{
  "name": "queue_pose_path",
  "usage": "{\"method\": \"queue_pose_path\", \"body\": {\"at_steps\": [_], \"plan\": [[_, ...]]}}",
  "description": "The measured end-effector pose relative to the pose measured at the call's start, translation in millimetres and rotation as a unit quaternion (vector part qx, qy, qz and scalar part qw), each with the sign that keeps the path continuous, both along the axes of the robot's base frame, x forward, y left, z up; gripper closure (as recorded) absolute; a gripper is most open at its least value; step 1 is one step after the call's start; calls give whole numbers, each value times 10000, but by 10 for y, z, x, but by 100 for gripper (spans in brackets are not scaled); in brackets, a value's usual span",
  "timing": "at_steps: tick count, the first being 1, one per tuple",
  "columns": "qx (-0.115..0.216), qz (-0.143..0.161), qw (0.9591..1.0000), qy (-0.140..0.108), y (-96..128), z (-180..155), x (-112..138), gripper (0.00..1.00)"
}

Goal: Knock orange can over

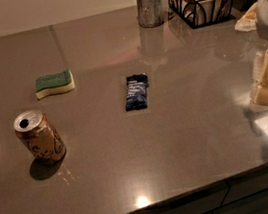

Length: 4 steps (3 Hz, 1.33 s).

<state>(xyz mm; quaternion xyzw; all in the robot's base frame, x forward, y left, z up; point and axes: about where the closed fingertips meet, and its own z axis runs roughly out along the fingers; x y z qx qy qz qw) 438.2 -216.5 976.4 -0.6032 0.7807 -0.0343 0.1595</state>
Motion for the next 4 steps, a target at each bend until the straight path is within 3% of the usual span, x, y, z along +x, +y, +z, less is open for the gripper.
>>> {"method": "queue_pose_path", "body": {"at_steps": [1,2,4], "plan": [[30,-1,10000,-16,12,8,5,0],[308,99,9995,-5,222,-40,99,0],[1110,584,9921,-94,1154,-183,326,0]]}}
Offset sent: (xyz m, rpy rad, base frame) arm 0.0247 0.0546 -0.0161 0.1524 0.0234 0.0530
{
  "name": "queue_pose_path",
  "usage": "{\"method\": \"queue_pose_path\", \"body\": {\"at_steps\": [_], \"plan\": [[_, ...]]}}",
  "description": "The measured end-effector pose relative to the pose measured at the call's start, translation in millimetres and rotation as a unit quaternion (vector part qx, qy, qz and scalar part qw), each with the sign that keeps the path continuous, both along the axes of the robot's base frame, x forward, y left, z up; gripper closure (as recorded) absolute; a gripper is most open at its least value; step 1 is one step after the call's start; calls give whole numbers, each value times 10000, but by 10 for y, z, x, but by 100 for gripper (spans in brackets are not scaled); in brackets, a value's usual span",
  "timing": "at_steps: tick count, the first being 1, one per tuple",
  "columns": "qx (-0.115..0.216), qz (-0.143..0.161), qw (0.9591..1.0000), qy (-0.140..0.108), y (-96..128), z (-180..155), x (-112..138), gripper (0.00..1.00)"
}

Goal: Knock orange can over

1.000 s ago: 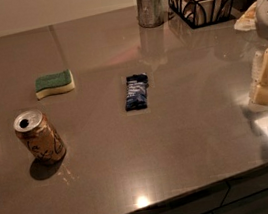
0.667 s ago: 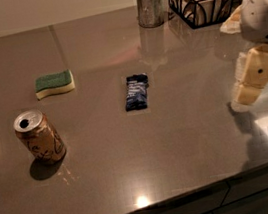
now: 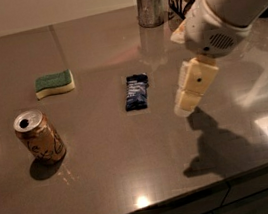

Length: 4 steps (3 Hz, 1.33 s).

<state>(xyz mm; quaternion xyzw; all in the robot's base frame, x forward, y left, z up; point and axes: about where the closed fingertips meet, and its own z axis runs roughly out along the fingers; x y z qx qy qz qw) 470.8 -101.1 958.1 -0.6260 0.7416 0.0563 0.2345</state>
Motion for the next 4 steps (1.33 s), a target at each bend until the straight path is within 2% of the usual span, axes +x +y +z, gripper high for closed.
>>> {"method": "queue_pose_path", "body": {"at_steps": [1,2,3,4], "plan": [[479,329,9983,-35,526,-36,-6,0],[844,594,9946,-40,999,-94,-39,0],[1143,761,9905,-35,1394,-159,-47,0],[1332,889,9871,74,1755,-283,-45,0]]}}
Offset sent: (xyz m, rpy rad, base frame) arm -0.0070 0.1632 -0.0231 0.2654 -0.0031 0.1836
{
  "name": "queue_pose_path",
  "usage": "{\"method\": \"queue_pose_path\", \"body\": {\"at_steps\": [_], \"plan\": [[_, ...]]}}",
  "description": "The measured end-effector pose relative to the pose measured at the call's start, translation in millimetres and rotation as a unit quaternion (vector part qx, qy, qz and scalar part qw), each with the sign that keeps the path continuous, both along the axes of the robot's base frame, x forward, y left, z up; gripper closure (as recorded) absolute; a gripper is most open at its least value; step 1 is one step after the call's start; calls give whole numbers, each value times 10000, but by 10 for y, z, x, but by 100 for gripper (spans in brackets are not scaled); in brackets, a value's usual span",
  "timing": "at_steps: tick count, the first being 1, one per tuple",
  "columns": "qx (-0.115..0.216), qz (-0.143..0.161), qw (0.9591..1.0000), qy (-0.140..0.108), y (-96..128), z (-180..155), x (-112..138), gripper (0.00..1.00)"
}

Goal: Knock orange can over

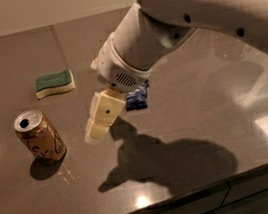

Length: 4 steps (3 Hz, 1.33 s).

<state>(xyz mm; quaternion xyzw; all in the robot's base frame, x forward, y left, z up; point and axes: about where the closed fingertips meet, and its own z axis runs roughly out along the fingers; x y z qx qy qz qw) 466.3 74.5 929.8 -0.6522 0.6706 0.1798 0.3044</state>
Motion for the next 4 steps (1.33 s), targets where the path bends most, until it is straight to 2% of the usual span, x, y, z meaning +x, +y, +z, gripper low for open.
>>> {"method": "queue_pose_path", "body": {"at_steps": [2,4], "plan": [[395,363,9980,332,686,-216,-185,0],[744,620,9938,543,1165,-279,-324,0]]}}
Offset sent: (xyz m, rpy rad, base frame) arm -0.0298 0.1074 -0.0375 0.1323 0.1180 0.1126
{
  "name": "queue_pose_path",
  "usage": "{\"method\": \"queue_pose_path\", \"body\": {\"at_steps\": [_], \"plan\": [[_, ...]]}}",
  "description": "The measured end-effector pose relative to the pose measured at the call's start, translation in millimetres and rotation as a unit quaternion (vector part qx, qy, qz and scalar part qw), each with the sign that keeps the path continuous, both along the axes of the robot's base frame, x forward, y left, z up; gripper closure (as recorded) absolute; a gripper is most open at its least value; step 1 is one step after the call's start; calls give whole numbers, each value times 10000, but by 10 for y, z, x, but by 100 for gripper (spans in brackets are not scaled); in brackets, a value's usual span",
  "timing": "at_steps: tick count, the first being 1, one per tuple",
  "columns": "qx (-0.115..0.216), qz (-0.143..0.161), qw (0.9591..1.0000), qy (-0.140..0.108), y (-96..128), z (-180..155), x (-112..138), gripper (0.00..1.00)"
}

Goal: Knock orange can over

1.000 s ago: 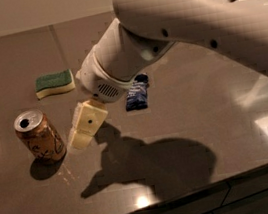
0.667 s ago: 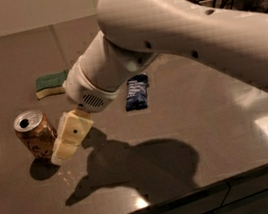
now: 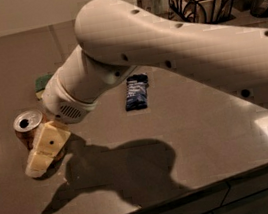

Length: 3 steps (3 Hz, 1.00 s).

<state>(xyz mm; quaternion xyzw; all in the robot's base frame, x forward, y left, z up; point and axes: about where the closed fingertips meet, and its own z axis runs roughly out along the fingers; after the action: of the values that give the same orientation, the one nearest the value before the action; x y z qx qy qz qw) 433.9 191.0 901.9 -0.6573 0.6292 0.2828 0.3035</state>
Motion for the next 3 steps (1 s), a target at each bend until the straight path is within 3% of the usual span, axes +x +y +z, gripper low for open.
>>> {"method": "queue_pose_path", "body": {"at_steps": [1,3], "plan": [[137,68,9998,104,153,-8,-32,10],[479,41,9975,508,277,14,9,56]]}}
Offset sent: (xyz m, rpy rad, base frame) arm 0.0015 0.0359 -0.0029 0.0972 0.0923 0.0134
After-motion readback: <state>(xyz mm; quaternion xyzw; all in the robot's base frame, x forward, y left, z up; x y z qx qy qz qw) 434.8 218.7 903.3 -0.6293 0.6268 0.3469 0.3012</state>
